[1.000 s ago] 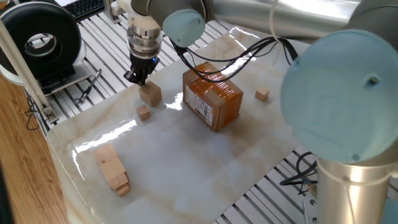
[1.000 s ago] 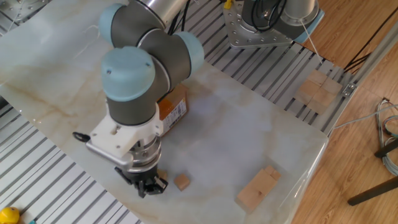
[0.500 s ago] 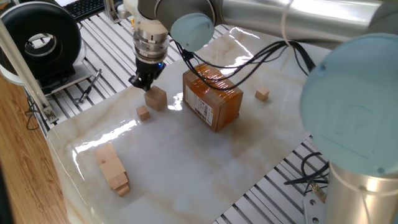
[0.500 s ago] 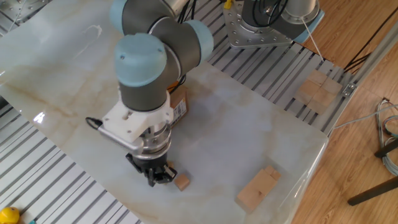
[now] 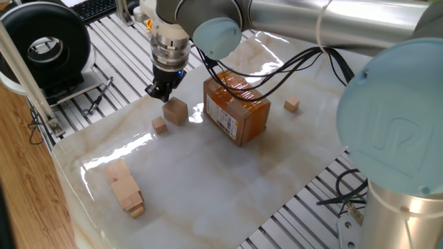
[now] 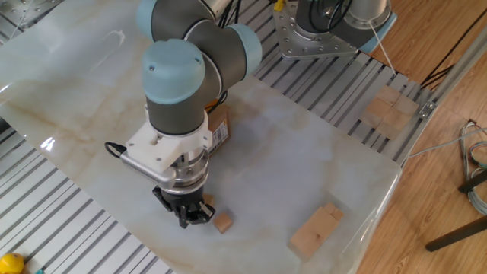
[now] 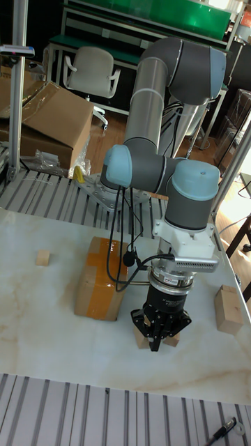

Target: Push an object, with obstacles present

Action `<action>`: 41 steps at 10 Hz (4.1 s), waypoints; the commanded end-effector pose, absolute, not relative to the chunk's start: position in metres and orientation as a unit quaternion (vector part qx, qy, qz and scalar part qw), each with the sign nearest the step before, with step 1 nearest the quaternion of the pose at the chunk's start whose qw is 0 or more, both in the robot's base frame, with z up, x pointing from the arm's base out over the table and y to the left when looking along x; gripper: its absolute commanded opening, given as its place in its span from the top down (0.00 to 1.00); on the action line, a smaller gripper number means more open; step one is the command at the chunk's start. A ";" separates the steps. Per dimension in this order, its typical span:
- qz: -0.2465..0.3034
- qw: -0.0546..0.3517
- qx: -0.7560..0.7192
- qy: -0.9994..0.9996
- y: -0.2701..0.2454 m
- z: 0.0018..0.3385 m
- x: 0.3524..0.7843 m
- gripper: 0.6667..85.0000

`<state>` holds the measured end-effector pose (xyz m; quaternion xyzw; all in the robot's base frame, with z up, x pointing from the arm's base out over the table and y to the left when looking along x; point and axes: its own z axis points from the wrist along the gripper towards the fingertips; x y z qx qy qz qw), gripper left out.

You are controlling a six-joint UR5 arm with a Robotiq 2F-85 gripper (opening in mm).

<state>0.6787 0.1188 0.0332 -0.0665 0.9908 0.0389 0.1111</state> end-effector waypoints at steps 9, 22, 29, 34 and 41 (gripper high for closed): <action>0.044 0.110 -0.046 0.992 0.104 0.027 0.631 0.99; 0.046 0.118 -0.036 0.991 0.121 0.030 0.593 0.99; 0.034 0.125 -0.053 0.990 0.121 0.029 0.593 0.99; 0.041 0.129 -0.018 0.991 0.147 0.036 0.557 0.99; 0.037 0.126 -0.063 0.989 0.145 0.037 0.556 0.99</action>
